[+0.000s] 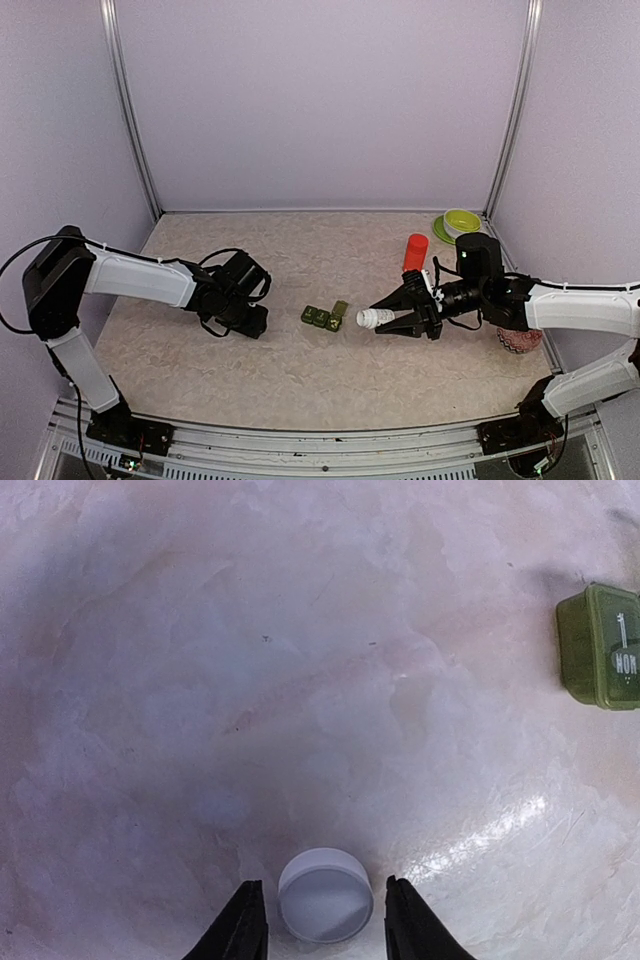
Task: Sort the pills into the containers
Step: Pick up the lid of the pill bottle from the center of the board.
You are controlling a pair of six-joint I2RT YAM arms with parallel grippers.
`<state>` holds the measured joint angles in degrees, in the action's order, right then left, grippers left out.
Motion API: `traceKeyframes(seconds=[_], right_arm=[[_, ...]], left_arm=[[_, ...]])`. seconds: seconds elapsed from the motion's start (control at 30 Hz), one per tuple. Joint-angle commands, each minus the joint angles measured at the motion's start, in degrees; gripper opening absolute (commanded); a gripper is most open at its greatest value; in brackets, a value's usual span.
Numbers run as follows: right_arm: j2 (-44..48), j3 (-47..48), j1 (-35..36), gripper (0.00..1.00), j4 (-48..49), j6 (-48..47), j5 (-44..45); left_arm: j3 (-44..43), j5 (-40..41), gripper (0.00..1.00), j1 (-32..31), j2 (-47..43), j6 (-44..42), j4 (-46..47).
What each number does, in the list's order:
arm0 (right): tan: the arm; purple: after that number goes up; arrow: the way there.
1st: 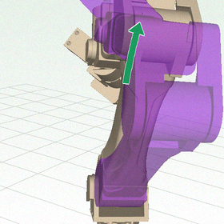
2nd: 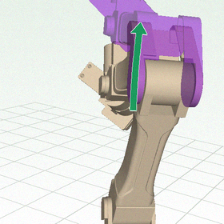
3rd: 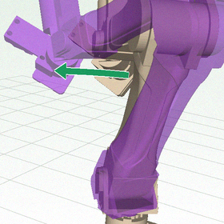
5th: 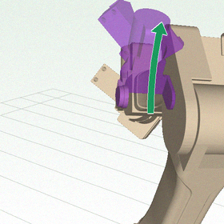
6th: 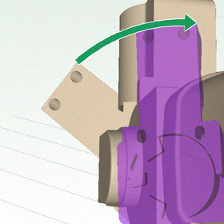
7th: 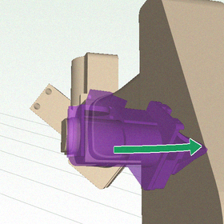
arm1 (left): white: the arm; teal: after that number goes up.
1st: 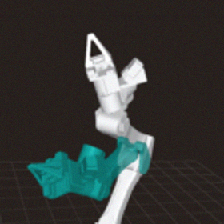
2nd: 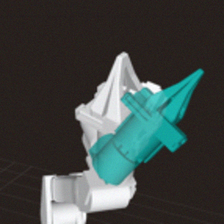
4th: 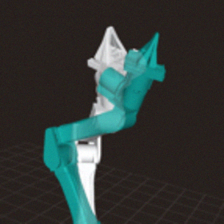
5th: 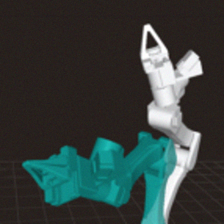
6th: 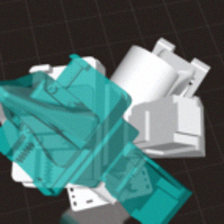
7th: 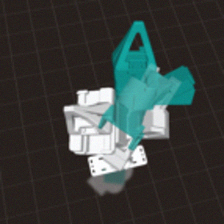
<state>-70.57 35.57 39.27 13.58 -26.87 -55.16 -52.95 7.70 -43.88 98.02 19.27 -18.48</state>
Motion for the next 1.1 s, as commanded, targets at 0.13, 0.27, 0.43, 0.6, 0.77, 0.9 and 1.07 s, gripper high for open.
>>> traceKeyframes(seconds=[0.13, 0.27, 0.43, 0.6, 0.77, 0.9, 1.07], right_arm=[[0.5, -0.3, 0.5, 0.25, 0.7, 0.7, 0.1], [0.0, 0.0, 0.5, 0.25, 0.6, 0.6, 0.0], [-1.2, 0.4, 0.6, 0.24, 0.6, 0.5, -0.7], [-1.9, 0.7, 0.5, 0.23, 0.1, 0.2, -1.0], [-1.8, 0.1, 0.5, 0.24, 0.4, -0.1, -0.7], [-2.0, -0.5, 0.5, 0.23, 1.8, 0.2, -1.1], [-2.2, -2.4, 0.5, 0.22, 7.0, 3.4, -1.0]], left_arm=[[0.2, -0.1, 0.37, -0.2, 1.6, -0.1, 0.7], [0.2, -0.2, 0.35, 0.0, 2.2, -0.3, 0.7], [0.1, -0.3, 0.32, 0.0, 2.2, -0.3, 1.0], [0.2, -0.5, 0.26, 0.0, 2.2, -0.2, 1.2], [0.1, -1.1, 0.23, -0.1, 0.6, 0.0, 1.2], [-0.1, -3.9, 0.23, -0.6, -2.3, -0.2, 2.4], [0.1, -11.9, 0.24, -1.5, -7.5, -1.1, 6.1]])
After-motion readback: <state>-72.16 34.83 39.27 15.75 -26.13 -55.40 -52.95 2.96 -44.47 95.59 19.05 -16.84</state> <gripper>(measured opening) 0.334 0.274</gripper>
